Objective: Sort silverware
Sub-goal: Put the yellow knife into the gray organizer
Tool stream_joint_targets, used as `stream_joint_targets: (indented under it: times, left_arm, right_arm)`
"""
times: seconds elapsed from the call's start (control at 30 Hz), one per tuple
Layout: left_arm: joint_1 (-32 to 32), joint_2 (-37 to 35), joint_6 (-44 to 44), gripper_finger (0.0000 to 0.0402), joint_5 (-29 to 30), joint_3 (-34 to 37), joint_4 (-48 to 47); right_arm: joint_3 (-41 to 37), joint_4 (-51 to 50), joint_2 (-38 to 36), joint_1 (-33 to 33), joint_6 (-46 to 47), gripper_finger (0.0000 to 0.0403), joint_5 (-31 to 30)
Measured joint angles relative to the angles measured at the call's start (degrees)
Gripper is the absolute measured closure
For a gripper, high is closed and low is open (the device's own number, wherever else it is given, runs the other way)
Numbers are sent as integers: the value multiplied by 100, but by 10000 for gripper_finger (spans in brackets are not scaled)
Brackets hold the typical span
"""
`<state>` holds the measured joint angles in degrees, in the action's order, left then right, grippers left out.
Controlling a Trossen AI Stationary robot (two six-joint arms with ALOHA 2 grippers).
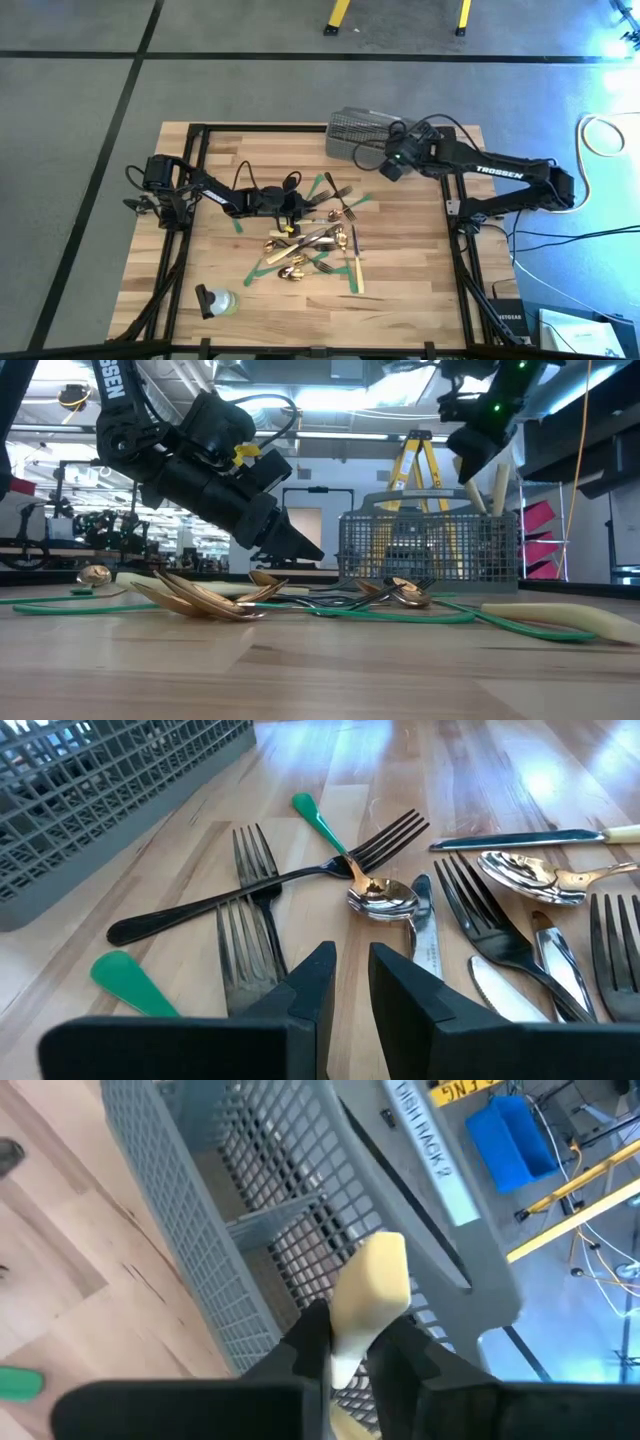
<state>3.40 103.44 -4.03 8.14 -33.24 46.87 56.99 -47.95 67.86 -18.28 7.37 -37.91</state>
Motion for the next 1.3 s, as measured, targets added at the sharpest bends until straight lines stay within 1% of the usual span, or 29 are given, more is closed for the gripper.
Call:
stream_joint_targets:
  times: [0.43, 0.63, 0.77, 0.93, 1.1, 1.3]
  left_arm:
    - [0, 0, 0, 353, 0, -2, 0]
    - [0, 0, 2, 353, 0, 0, -1]
    - [0, 1, 2, 353, 0, -1, -1]
    - [0, 0, 6, 353, 0, 0, 0]
    - [0, 0, 7, 353, 0, 0, 4]
    - [1, 1, 17, 353, 0, 0, 9]
  right_arm:
    - [0, 141, -1077, 0, 1, 378, 4]
    - [0, 133, -1559, 0, -8, 378, 330]
    - [-9, -90, -1811, 0, -153, 378, 356]
    - [-318, 32, -2164, -9, -454, 378, 362]
    - [-599, 343, -2465, -9, -480, 378, 411]
    - [-814, 433, -2547, -11, -489, 377, 511]
